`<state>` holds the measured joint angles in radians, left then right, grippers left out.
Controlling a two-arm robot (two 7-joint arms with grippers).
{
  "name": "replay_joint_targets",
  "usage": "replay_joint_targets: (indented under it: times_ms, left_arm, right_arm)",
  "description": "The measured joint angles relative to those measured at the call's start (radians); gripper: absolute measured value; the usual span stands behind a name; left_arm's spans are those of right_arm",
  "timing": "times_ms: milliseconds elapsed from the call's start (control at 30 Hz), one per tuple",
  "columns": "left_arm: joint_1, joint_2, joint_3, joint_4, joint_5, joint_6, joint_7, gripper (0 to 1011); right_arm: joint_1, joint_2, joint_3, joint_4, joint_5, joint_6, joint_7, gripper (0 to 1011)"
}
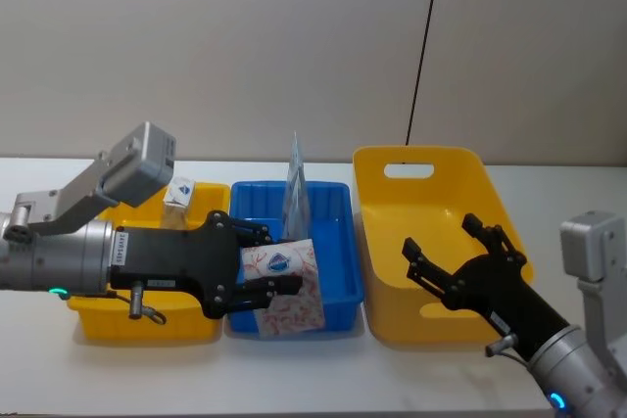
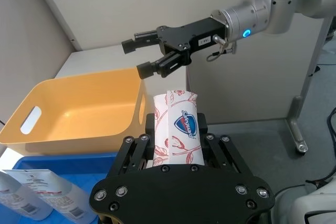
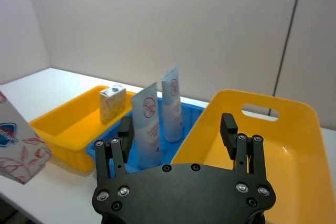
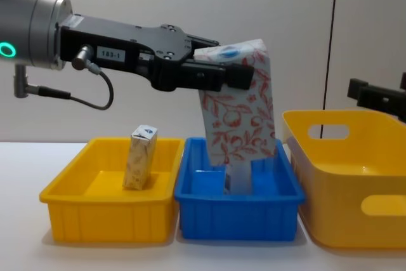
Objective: Bimanual collaborative sorting of washing and personal care products
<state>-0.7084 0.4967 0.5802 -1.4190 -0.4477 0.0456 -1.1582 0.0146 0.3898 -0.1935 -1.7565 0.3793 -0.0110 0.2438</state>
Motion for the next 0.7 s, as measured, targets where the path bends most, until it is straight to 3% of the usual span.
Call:
replay_joint_targets:
  times_ms: [367,700]
  left_arm:
    - [-0.002,-0.002,0.004,0.003,-0.001,0.001,-0.004,374]
    - [-0.003,-0.003,0.006,0.004,-0.001,0.001,-0.006,371]
  right_arm:
    - [0.059,0.076,0.011,0.058,0.091,-0.022,0.195,1000]
    - [0.132,0.135,-0.014,0.136,0.147,-0.037,0.371,1000]
